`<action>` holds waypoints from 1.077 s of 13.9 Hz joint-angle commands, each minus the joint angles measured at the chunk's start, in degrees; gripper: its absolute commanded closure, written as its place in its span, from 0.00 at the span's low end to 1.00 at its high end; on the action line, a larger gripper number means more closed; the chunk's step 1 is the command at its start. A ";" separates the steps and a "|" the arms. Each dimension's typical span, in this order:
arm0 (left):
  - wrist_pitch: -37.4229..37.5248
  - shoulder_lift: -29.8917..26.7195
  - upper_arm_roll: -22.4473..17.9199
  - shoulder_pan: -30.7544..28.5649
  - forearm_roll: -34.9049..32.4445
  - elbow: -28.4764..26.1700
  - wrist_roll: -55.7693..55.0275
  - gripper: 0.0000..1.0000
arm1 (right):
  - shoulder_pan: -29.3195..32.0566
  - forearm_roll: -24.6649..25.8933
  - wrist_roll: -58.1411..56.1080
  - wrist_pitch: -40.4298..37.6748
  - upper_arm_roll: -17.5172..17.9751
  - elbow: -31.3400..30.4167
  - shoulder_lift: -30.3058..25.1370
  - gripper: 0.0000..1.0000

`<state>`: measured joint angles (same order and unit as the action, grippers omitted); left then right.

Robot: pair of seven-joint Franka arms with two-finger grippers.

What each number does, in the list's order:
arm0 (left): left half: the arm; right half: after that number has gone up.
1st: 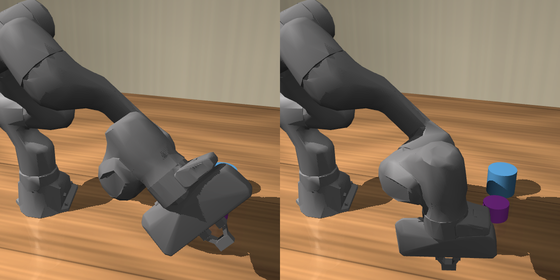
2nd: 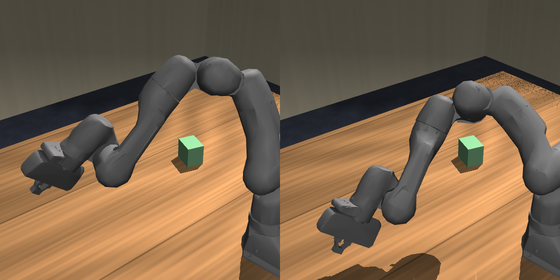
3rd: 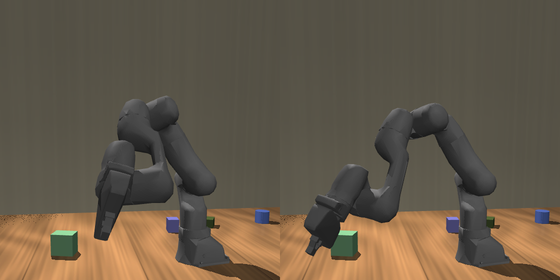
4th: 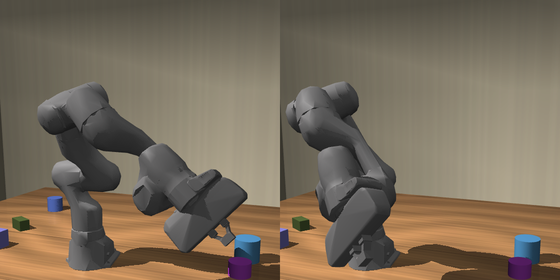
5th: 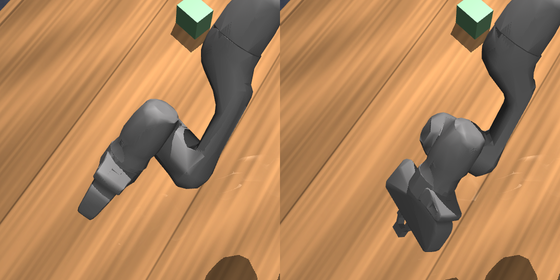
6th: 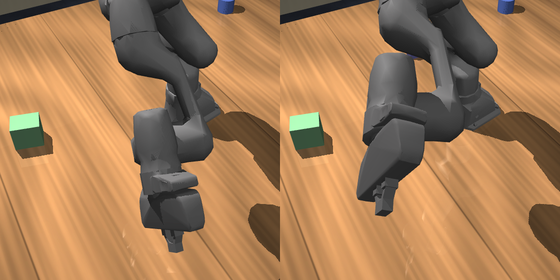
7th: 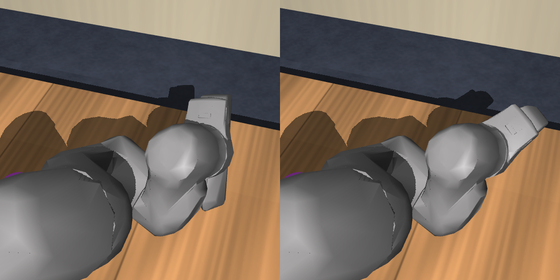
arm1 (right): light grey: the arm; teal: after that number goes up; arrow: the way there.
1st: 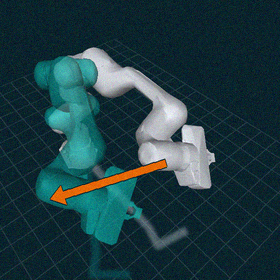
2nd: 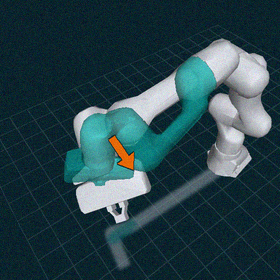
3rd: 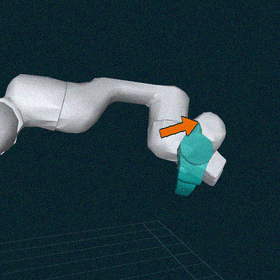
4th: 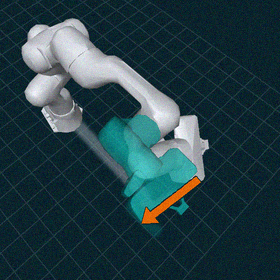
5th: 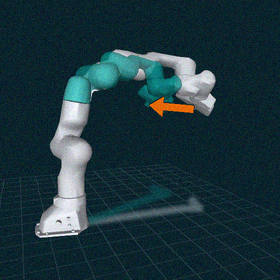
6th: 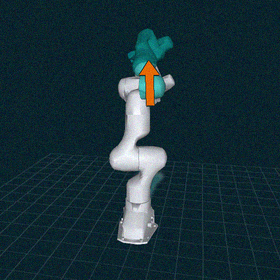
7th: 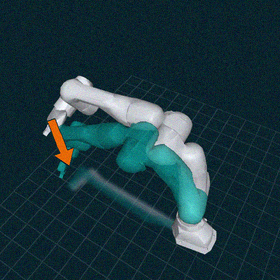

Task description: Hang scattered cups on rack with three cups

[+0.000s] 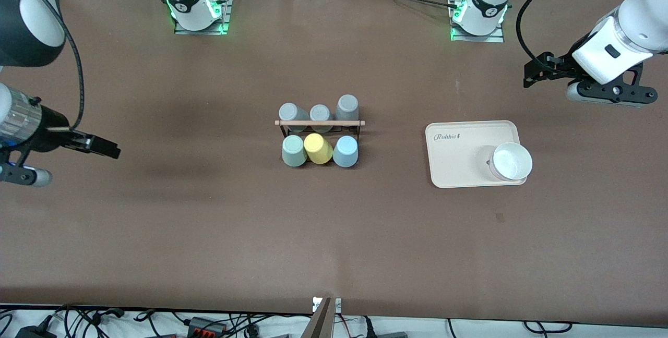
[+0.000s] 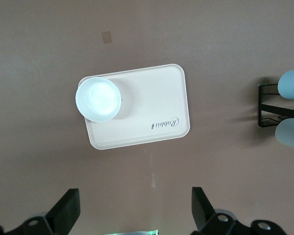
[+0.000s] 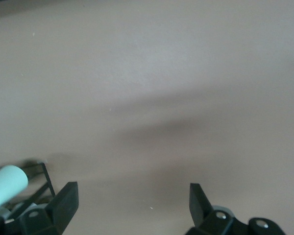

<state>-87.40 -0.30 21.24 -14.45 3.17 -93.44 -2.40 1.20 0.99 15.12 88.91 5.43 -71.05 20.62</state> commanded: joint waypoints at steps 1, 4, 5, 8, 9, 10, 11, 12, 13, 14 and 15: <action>1.18 0.03 0.38 -0.49 0.61 0.98 -0.33 0.00 | 1.17 0.77 -1.41 2.31 0.98 -10.04 -7.86 0.00; 1.88 0.03 0.38 -0.40 0.53 0.98 -2.08 0.00 | 1.09 0.68 -1.41 9.33 0.98 -21.64 -15.59 0.00; 1.88 0.03 0.38 -0.40 0.53 0.98 -2.26 0.00 | 1.17 0.59 -1.41 11.36 0.98 -24.63 -17.62 0.00; 1.88 0.12 0.38 -0.49 0.53 0.98 -2.26 0.00 | 1.18 0.68 -1.41 11.99 0.98 -27.11 -19.91 0.00; 1.88 0.12 0.38 -0.40 0.53 0.98 -2.26 0.00 | 1.18 0.68 -1.41 12.43 0.98 -27.91 -20.44 0.00; 1.88 0.12 0.38 -0.40 0.53 0.98 -2.26 0.00 | 1.18 0.77 -1.41 12.43 0.98 -28.00 -20.54 0.00; 1.88 0.12 0.30 -0.49 0.53 0.98 -2.26 0.00 | 1.18 0.77 -1.41 12.43 0.98 -27.83 -20.45 0.00; 1.88 0.12 0.30 -0.49 0.53 0.98 -2.26 0.00 | 1.09 0.77 -1.33 12.34 0.98 -27.04 -20.19 0.00; 1.88 0.12 0.30 -0.58 0.53 0.98 -2.26 0.00 | 1.00 0.51 -0.98 11.99 1.07 -24.86 -19.40 0.00; 1.88 0.12 0.30 -0.58 0.53 0.98 -2.26 0.00 | 0.91 0.68 -1.06 11.21 1.07 -22.49 -18.00 0.00; 1.88 0.21 0.30 -0.58 0.53 0.98 -2.26 0.00 | 0.74 0.77 -0.97 9.90 1.16 -20.81 -17.47 0.00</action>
<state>-86.58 -0.29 21.21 -14.53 3.17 -93.40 -4.14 1.49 1.14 14.72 100.61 5.78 -95.69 1.79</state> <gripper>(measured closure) 0.000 0.000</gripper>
